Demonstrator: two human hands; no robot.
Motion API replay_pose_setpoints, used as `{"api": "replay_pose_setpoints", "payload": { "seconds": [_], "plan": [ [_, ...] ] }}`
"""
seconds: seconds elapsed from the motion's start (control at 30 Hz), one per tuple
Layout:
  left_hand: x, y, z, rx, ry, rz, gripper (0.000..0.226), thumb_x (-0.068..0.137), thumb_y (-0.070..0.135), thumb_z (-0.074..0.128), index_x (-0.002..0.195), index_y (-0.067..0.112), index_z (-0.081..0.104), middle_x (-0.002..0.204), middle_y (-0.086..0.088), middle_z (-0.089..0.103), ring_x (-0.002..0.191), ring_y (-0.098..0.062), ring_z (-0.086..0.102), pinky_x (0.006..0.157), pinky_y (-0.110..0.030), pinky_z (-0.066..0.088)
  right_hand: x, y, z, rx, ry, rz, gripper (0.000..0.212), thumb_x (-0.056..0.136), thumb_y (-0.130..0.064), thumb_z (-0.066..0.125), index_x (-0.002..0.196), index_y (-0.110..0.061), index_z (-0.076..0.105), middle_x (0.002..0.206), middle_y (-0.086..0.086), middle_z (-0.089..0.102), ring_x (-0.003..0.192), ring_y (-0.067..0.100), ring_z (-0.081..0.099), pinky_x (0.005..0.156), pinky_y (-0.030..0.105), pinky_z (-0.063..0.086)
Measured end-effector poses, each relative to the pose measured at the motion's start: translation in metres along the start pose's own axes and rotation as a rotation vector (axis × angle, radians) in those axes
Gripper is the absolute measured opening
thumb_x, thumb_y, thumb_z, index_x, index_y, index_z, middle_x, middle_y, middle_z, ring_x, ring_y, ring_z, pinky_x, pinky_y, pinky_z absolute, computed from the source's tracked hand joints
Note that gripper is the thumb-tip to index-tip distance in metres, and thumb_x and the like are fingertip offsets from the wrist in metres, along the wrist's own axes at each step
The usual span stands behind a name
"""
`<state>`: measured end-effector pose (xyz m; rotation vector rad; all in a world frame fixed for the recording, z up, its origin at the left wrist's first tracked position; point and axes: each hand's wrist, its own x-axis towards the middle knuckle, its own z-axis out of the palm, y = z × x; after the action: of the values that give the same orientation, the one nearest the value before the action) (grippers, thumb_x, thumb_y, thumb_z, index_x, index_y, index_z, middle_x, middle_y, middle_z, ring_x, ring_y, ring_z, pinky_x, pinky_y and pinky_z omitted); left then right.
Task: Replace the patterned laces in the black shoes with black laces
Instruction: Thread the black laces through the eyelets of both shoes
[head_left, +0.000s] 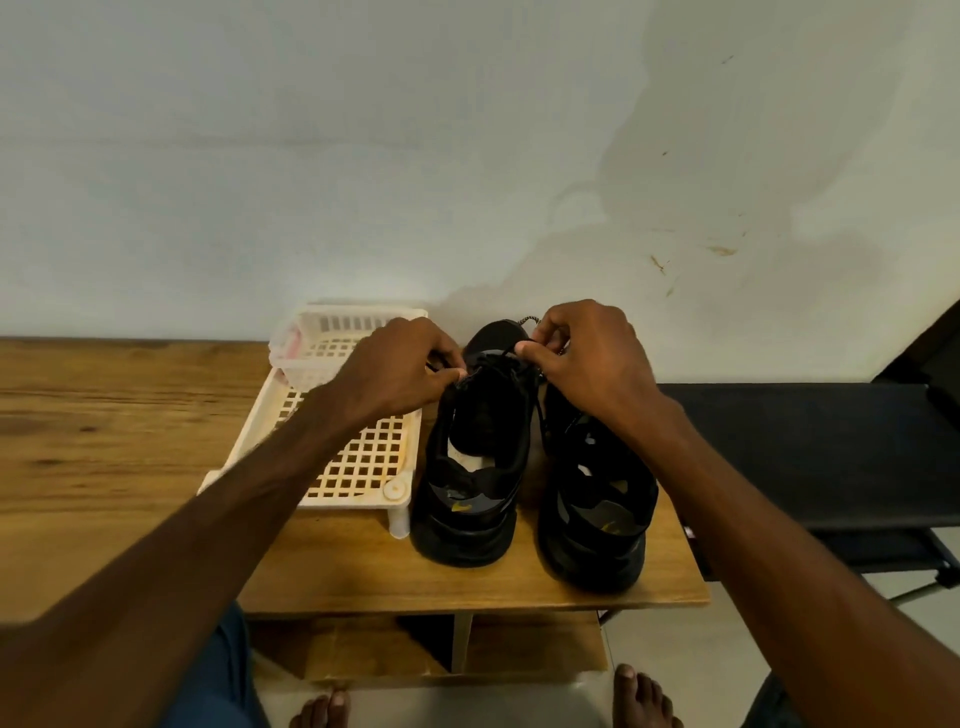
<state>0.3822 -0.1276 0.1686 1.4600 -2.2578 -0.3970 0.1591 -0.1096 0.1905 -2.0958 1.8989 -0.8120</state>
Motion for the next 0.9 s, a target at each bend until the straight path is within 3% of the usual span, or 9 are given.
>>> {"api": "replay_pose_setpoints", "payload": {
  "seconds": [0.13,0.3,0.43,0.47,0.53,0.57,0.63,0.77,0.9],
  "plan": [
    [0.001,0.001,-0.005,-0.075,0.079,-0.059,0.011,0.090,0.033,0.073,0.080,0.030,0.079,0.072,0.019,0.070,0.074,0.002,0.066,0.080,-0.034,0.057,-0.002,-0.002,0.001,0.102,-0.060,0.016,0.014,0.087,-0.034,0.080,0.086,-0.021,0.077,0.068,-0.009,0.068,0.064,0.004,0.065,0.067,0.021,0.051],
    [-0.002,0.017,-0.012,-0.257,0.130,-0.072,0.019,0.098,0.022,0.064,0.088,0.020,0.080,0.076,0.013,0.076,0.067,0.012,0.063,0.075,-0.019,0.045,-0.010,-0.010,0.006,0.118,-0.188,0.011,0.023,0.085,-0.034,0.083,0.099,-0.019,0.074,0.080,-0.008,0.071,0.071,0.002,0.067,0.061,0.010,0.045],
    [-0.002,0.014,-0.022,-0.507,0.309,-0.146,0.021,0.100,0.021,0.060,0.089,0.019,0.078,0.083,0.007,0.079,0.089,0.000,0.071,0.098,-0.031,0.051,-0.015,-0.015,0.005,0.094,-0.259,0.043,0.045,0.079,-0.030,0.088,0.115,-0.016,0.065,0.083,-0.005,0.068,0.073,0.005,0.065,0.063,0.017,0.048],
    [-0.002,0.013,-0.025,-0.573,0.342,-0.178,0.022,0.100,0.020,0.059,0.088,0.020,0.077,0.085,0.005,0.079,0.088,0.001,0.071,0.095,-0.030,0.051,-0.016,-0.016,0.004,0.083,-0.268,0.057,0.044,0.080,-0.026,0.087,0.116,-0.015,0.064,0.084,-0.003,0.068,0.071,0.006,0.065,0.063,0.019,0.051],
    [-0.002,0.014,-0.026,-0.684,0.366,-0.237,0.024,0.102,0.019,0.056,0.088,0.015,0.076,0.088,0.001,0.079,0.065,0.005,0.062,0.073,-0.023,0.047,-0.016,-0.016,0.003,0.066,-0.268,0.087,0.038,0.083,-0.017,0.084,0.115,-0.013,0.064,0.086,0.001,0.069,0.069,0.011,0.067,0.068,0.027,0.059],
    [-0.002,0.015,-0.026,-0.723,0.363,-0.267,0.024,0.103,0.019,0.055,0.090,0.012,0.075,0.089,0.000,0.079,0.055,0.001,0.052,0.062,-0.021,0.040,-0.015,-0.015,0.003,0.067,-0.263,0.102,0.037,0.084,-0.015,0.083,0.116,-0.012,0.064,0.087,0.003,0.070,0.071,0.014,0.068,0.072,0.030,0.062],
    [-0.002,0.017,-0.025,-0.789,0.337,-0.318,0.024,0.103,0.018,0.055,0.093,0.007,0.073,0.089,-0.002,0.080,0.054,-0.009,0.038,0.052,-0.021,0.032,-0.015,-0.014,0.003,0.086,-0.248,0.125,0.039,0.083,-0.012,0.083,0.118,-0.012,0.063,0.090,0.005,0.071,0.074,0.017,0.070,0.077,0.035,0.063],
    [-0.002,0.017,-0.026,-0.828,0.300,-0.407,0.025,0.102,0.017,0.054,0.090,0.002,0.069,0.087,-0.005,0.079,0.054,-0.009,0.039,0.049,-0.019,0.035,-0.014,-0.012,0.003,0.112,-0.221,0.126,0.040,0.082,-0.013,0.084,0.117,-0.012,0.065,0.097,0.006,0.072,0.076,0.017,0.070,0.080,0.033,0.062],
    [-0.001,0.014,-0.027,-0.753,0.304,-0.421,0.029,0.098,0.017,0.052,0.086,-0.005,0.066,0.081,-0.005,0.079,0.050,-0.007,0.044,0.053,-0.022,0.041,-0.013,-0.008,0.000,0.126,-0.247,0.127,0.041,0.083,-0.017,0.084,0.119,-0.013,0.063,0.088,0.003,0.072,0.068,0.014,0.070,0.076,0.032,0.063]
  ]
}}
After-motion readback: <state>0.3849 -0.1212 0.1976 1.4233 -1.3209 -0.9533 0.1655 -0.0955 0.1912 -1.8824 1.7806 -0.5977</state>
